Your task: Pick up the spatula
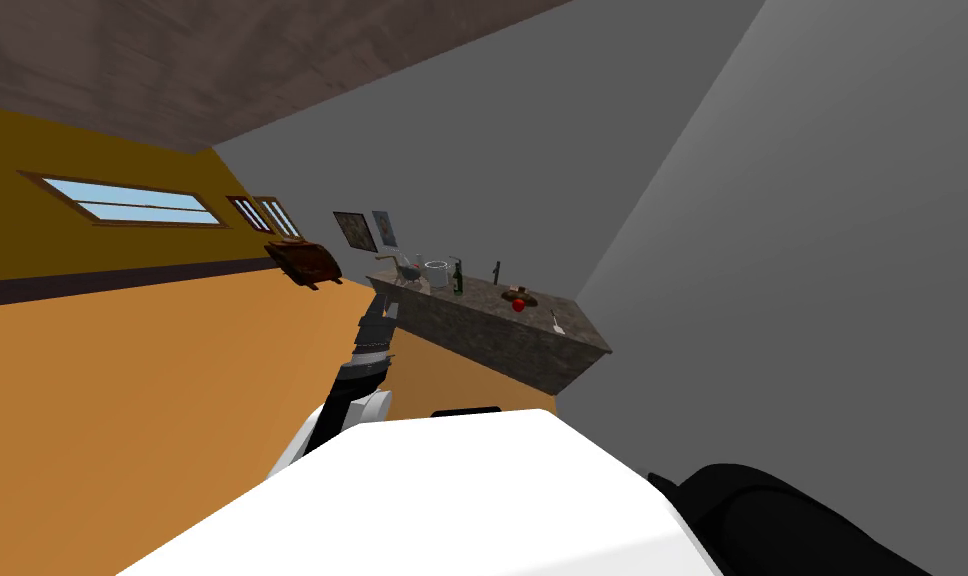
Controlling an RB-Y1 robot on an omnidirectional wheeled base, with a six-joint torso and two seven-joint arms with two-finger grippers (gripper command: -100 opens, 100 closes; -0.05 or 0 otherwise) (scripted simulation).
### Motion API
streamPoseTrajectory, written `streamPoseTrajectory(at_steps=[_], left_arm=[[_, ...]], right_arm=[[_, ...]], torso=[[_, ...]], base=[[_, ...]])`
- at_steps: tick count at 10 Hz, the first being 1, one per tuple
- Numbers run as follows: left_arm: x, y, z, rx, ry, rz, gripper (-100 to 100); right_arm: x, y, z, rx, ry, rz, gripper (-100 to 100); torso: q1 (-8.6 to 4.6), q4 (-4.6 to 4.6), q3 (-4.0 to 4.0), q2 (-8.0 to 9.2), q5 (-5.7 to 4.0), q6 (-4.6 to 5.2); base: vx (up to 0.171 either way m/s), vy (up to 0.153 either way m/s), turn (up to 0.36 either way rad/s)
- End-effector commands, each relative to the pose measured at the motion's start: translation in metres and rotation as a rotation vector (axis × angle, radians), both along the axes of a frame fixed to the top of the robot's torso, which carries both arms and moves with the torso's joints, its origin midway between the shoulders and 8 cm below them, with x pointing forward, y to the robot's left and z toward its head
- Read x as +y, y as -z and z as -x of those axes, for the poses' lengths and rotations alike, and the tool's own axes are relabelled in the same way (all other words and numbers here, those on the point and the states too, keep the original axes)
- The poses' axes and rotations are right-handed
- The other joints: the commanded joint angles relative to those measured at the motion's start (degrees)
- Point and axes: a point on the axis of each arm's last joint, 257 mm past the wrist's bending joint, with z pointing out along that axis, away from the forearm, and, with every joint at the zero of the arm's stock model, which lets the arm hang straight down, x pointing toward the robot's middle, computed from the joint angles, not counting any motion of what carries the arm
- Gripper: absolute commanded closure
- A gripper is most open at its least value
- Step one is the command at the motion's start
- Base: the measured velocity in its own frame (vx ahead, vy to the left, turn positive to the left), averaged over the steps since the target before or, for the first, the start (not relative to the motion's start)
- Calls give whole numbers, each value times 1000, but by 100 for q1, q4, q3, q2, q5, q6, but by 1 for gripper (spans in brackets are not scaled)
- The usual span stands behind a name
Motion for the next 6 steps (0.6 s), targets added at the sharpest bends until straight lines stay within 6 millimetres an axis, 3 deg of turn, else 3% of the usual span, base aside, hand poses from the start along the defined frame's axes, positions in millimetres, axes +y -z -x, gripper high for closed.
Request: streamPoseTrajectory(at_steps=[1, 3, 5, 6], left_arm=[[0, 0, 0, 0, 0, 0, 0], [0, 0, 0, 0, 0, 0, 0], [0, 0, 0, 0, 0, 0, 0], [0, 0, 0, 0, 0, 0, 0]], right_arm=[[-18, -2, 2, 22, -2, 40, -100], [-67, -10, 6, 66, 41, 123, -100], [-71, -13, 5, 69, 30, 133, -100], [-96, -20, 5, 86, 49, 176, -100]], torso=[[0, 0, 0, 0, 0, 0], [0, 0, 1, 2, 0, 5], [-6, -2, -4, -6, -3, 7], [-4, 1, 3, 6, -3, 11]], base=[[34, 10, 124], [53, 14, 244], [38, 0, 66], [33, 9, 143]])
